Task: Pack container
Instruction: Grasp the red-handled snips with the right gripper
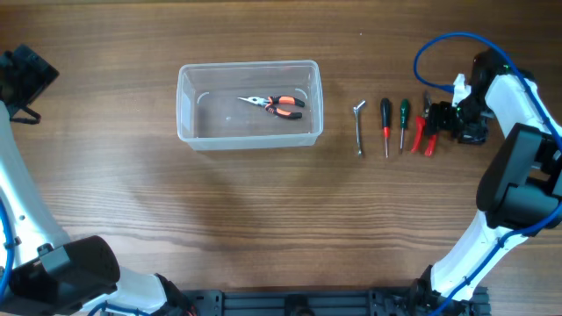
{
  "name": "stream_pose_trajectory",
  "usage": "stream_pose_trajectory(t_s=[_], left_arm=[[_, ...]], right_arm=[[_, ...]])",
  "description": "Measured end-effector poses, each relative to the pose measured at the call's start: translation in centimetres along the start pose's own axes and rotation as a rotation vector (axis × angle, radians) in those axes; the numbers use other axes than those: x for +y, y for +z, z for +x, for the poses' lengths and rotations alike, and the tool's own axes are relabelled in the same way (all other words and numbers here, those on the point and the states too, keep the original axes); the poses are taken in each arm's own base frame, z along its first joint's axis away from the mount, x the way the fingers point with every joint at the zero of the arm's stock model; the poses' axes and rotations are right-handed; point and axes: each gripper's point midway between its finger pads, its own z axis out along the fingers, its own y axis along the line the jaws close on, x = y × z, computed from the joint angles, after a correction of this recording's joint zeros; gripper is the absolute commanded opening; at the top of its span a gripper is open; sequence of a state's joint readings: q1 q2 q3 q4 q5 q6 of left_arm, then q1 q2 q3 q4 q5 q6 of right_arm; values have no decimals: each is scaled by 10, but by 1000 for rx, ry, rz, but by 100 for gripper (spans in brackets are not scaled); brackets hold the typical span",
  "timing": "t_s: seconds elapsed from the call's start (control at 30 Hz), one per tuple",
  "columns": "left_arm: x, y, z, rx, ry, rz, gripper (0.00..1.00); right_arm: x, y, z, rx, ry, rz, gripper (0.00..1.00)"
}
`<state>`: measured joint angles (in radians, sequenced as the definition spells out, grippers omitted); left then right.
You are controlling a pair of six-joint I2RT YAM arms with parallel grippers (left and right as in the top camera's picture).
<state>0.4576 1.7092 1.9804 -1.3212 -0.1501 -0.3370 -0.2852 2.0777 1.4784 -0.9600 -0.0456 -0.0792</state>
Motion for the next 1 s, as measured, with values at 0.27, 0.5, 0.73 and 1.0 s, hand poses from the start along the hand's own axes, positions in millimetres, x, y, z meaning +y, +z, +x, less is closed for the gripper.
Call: stream_pose_trajectory(t_s=[0.27, 0.5, 0.73, 1.0], left_arm=[[0, 0, 0, 0, 0, 0, 100], [0, 0, 0, 0, 0, 0, 100], [0, 0, 0, 0, 0, 0, 100], [0, 0, 0, 0, 0, 0, 100]], right_arm=[[1, 1, -6, -25, -34, -5, 69], [0, 3, -6, -31, -41, -3, 68], [1, 12, 4, -2, -39, -6, 63], [-2, 14, 4, 1, -43, 20, 57]])
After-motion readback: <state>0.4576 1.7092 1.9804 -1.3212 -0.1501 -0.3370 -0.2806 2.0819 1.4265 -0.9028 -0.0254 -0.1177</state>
